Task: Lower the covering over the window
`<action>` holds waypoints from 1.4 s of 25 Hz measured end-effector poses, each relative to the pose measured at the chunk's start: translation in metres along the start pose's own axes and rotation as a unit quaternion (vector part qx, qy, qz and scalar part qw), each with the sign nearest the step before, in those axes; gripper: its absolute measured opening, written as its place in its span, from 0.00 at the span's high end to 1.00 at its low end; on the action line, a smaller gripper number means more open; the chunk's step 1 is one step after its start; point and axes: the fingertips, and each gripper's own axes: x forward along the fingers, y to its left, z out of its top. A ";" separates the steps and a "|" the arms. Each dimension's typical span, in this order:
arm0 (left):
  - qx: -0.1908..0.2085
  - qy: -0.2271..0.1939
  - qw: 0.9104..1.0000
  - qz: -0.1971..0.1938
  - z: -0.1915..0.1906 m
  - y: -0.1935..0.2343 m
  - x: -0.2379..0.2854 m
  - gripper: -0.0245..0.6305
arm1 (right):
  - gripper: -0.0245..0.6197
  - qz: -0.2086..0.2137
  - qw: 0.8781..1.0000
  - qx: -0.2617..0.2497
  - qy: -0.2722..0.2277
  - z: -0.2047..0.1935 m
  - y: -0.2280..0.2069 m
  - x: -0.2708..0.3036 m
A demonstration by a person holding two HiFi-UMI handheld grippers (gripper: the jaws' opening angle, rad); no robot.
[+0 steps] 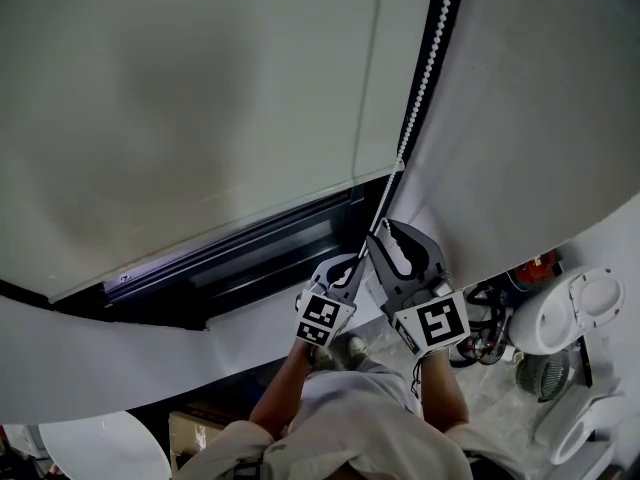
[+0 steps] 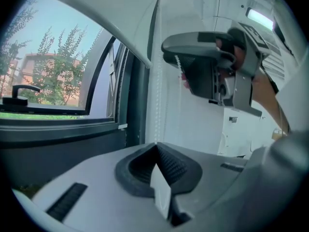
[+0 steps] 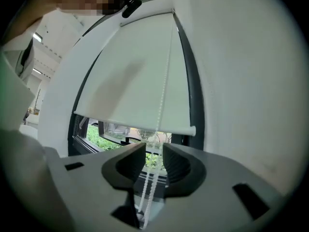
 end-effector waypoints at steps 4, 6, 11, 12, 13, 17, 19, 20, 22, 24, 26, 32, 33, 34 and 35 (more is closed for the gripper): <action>0.002 0.000 1.000 -0.003 -0.001 -0.003 0.000 0.94 | 0.80 -0.008 0.999 0.006 -0.043 0.029 -0.009 0.003; 0.003 -0.001 1.000 -0.004 -0.002 -0.003 -0.001 0.94 | 0.81 -0.007 0.998 0.002 -0.055 0.041 -0.012 0.008; 0.003 -0.001 1.000 -0.008 -0.002 -0.006 -0.001 0.94 | 0.90 0.011 0.997 0.004 -0.070 0.060 -0.012 0.014; 0.003 -0.002 1.000 -0.008 -0.002 -0.006 0.000 0.94 | 0.94 0.016 0.997 0.009 -0.070 0.061 -0.010 0.014; 0.003 -0.003 1.000 -0.009 -0.002 -0.006 0.000 0.94 | 0.96 0.019 0.997 0.018 -0.072 0.061 -0.010 0.015; -0.006 0.014 1.000 -0.014 -0.012 -0.007 0.000 0.94 | 0.97 0.013 0.997 0.043 -0.066 0.049 -0.012 0.017; -0.017 0.024 0.999 -0.014 -0.023 -0.007 0.000 0.94 | 0.97 0.011 0.997 0.050 -0.056 0.038 -0.014 0.020; -0.022 0.029 0.999 -0.014 -0.028 -0.007 0.001 0.94 | 0.97 0.010 0.997 0.054 -0.052 0.032 -0.015 0.022; -0.029 0.039 0.999 -0.014 -0.038 -0.006 0.002 0.94 | 0.97 0.008 0.997 0.060 -0.045 0.021 -0.016 0.025; -0.035 0.050 0.998 -0.014 -0.049 -0.006 0.003 0.94 | 0.97 0.008 0.997 0.067 -0.037 0.010 -0.015 0.027; -0.040 0.061 0.997 -0.014 -0.060 -0.006 0.003 0.94 | 0.97 0.008 0.997 0.073 -0.029 -0.001 -0.013 0.029; -0.057 0.088 0.994 -0.011 -0.090 -0.005 0.004 0.94 | 0.97 0.003 0.996 0.091 -0.002 -0.035 -0.014 0.034; -0.060 0.090 0.994 -0.010 -0.093 -0.005 0.004 0.94 | 0.97 0.004 0.996 0.094 0.003 -0.040 -0.014 0.035; -0.063 0.091 0.994 -0.010 -0.095 -0.005 0.004 0.94 | 0.97 0.004 0.995 0.096 0.007 -0.045 -0.014 0.036; -0.067 0.091 0.994 -0.010 -0.096 -0.005 0.004 0.94 | 0.97 0.004 0.995 0.098 0.012 -0.050 -0.013 0.036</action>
